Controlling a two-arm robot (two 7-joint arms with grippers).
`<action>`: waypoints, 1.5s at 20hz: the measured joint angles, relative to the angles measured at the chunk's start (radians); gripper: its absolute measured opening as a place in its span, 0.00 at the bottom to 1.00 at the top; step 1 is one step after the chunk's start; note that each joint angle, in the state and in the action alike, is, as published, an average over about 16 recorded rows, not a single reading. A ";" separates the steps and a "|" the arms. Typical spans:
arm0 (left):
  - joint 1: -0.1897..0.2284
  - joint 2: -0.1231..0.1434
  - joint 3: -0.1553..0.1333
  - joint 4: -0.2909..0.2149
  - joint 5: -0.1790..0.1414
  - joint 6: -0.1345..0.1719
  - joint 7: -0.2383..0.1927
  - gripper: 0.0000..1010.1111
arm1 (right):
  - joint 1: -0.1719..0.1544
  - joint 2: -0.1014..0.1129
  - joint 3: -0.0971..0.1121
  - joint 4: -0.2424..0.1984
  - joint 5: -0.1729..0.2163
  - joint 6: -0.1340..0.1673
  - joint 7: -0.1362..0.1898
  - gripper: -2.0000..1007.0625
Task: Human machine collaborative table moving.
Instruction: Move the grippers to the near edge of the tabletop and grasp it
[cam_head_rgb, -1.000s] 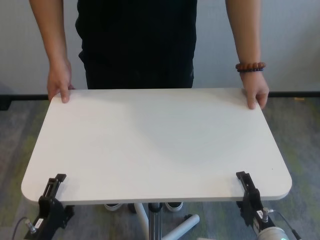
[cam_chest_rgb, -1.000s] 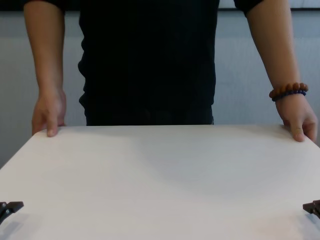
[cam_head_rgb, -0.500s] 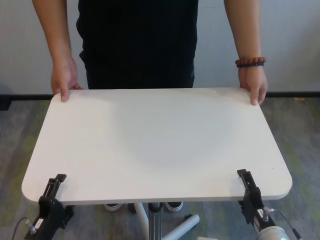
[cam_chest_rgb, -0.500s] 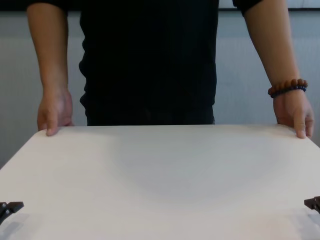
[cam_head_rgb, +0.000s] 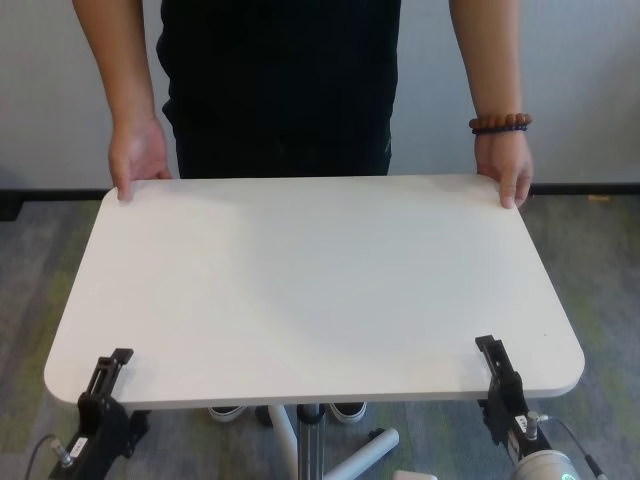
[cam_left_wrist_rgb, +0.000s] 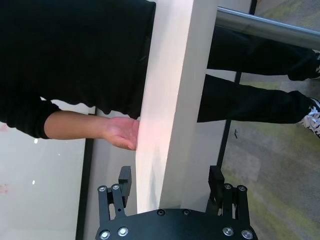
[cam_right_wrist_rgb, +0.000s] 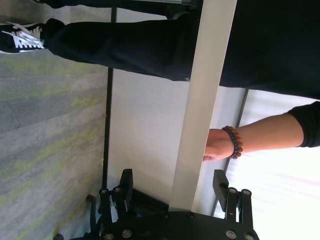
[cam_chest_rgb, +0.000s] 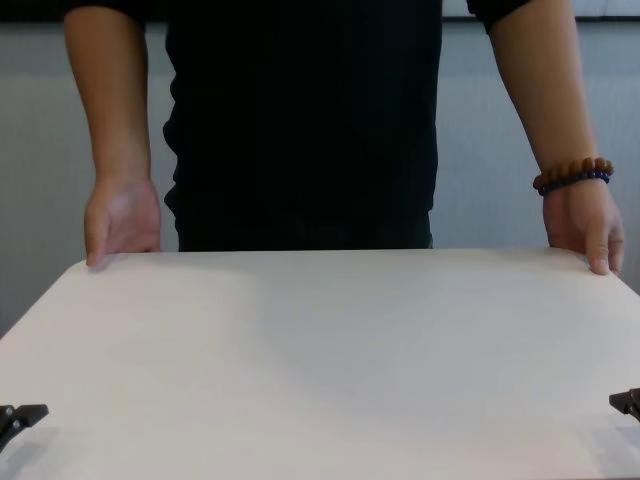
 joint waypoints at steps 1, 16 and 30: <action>0.000 -0.001 -0.001 0.000 0.001 -0.001 -0.001 0.99 | -0.001 -0.002 0.003 0.001 0.000 -0.002 -0.002 0.99; 0.003 -0.008 -0.009 0.002 0.002 -0.004 -0.008 0.99 | -0.011 -0.015 0.021 0.003 0.007 -0.015 -0.016 0.99; 0.003 -0.006 -0.007 0.001 0.001 -0.004 -0.007 0.99 | -0.009 -0.013 0.018 0.003 0.006 -0.012 -0.011 0.99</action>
